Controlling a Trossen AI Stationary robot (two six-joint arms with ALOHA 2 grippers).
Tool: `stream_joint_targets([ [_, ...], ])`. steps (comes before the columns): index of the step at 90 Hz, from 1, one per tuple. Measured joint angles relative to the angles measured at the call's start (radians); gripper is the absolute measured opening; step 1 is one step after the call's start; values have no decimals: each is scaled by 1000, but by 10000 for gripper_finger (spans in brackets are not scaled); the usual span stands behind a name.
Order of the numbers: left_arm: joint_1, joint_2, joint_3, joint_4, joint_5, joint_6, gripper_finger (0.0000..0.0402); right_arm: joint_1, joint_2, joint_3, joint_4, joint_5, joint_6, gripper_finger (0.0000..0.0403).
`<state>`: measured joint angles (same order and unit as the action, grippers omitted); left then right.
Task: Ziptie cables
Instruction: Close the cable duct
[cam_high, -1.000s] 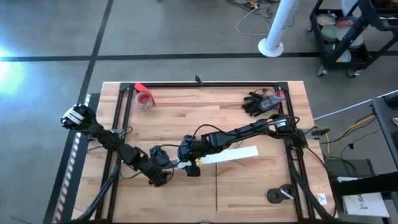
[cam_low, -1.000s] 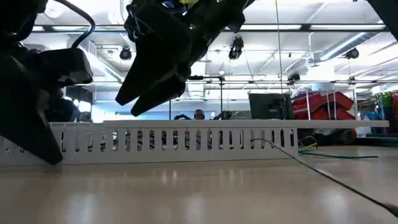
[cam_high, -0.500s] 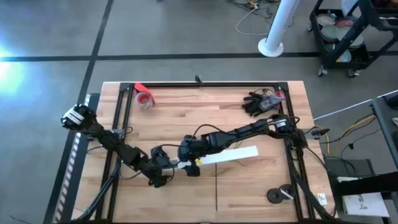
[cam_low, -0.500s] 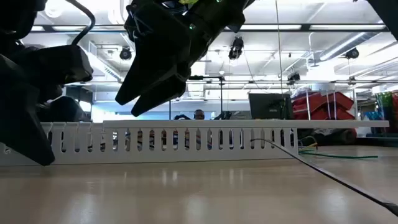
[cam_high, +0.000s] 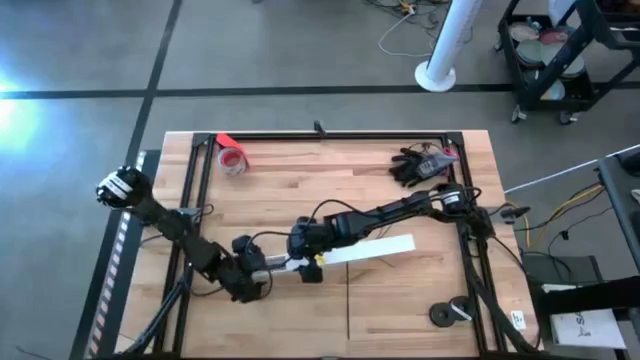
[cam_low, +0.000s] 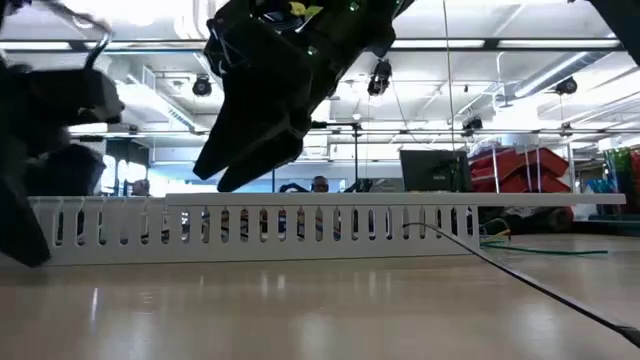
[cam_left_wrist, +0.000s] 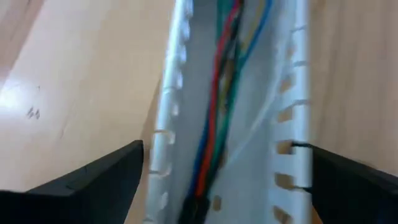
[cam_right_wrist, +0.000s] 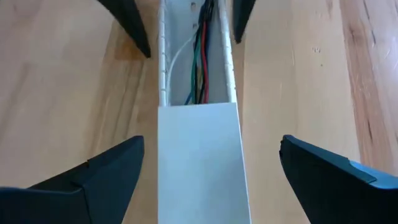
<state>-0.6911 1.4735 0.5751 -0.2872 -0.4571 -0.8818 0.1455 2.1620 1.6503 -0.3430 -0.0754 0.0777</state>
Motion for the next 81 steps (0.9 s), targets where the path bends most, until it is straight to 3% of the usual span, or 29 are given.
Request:
stream_joint_targets([
  [30,-107,78,-68,217,-239,-19,389,0,1,-32,18,8,11,354],
  [53,-108,113,-136,438,-293,-22,389,1,1,-37,70,8,-10,354],
  [81,-109,147,-145,471,-313,-21,388,0,1,-43,88,8,-8,354],
])
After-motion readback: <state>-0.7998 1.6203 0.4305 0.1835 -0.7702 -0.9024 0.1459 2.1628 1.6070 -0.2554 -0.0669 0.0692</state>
